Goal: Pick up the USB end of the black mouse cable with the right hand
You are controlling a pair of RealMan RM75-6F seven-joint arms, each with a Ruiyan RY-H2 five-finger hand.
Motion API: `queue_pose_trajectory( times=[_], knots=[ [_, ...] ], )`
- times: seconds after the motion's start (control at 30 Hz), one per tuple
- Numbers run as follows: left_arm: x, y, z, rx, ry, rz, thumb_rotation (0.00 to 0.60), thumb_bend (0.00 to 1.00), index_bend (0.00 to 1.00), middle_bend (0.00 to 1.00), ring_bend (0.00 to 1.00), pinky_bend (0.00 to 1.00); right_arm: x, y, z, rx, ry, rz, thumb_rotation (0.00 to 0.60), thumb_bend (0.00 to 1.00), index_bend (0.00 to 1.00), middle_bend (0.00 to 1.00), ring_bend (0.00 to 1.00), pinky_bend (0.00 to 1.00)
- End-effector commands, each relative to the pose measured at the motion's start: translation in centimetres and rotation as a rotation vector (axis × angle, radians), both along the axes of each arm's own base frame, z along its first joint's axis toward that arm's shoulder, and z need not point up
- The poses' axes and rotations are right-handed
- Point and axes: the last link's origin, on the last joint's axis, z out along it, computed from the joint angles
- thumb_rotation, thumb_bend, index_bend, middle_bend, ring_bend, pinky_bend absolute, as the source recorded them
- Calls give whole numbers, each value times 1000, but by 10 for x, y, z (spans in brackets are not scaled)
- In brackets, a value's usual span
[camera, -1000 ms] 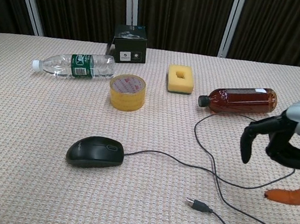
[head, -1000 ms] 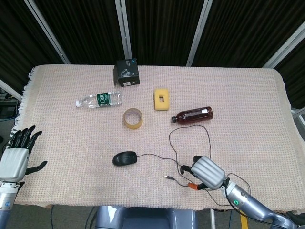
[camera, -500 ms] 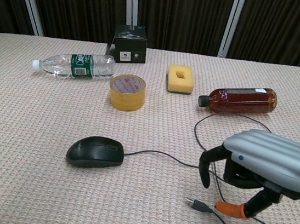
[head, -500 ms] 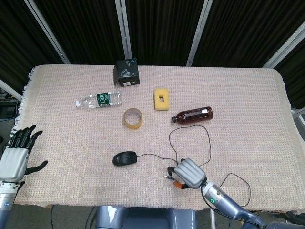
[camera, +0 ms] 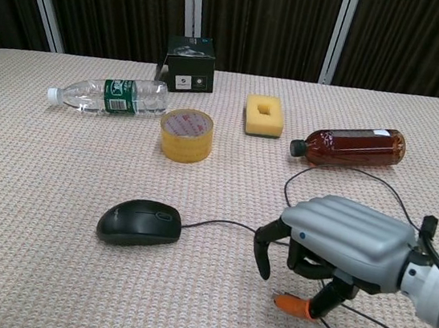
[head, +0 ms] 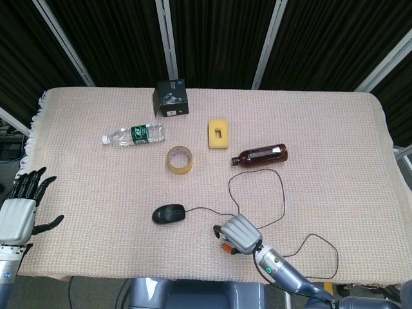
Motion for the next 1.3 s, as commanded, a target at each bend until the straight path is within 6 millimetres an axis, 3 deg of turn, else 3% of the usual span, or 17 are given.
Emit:
queue_pose_trajectory(
  times=[0.03,0.7,1.3],
  knots=[
    [0,-1,0,-3,-1,-2,600,154,150,0,0,0,2,-2,-5,1,15,-13,600,278,482,1000,1000,893],
    [1,-1,0,-8,-11,-5,600,157,152,0,0,0,-4,-4,-20,-1,97,-96,600,319,444,1000,1000,893],
    [2,-1,-1,-11,-20,-10,600,156,163,0,0,0,-21,-2,-14,-26,166,-133,600,334,461,1000,1000,894]
  ],
)
